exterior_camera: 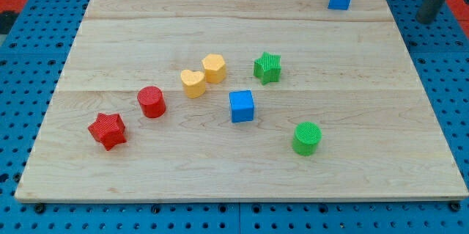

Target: Move the blue triangle right to the green star

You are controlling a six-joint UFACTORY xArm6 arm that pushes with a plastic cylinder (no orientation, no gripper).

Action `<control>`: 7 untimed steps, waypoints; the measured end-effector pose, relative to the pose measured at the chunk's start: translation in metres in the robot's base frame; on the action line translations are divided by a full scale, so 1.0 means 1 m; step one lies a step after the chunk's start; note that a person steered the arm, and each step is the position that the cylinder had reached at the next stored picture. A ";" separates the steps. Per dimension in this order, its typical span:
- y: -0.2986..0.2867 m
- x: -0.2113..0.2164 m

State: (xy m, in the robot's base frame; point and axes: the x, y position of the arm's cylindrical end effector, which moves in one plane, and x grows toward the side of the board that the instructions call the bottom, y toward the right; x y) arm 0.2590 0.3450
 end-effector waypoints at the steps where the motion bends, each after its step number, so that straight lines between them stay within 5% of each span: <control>1: -0.009 -0.063; 4: -0.164 -0.067; 7: -0.160 -0.026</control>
State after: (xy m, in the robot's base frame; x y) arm 0.2330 0.1849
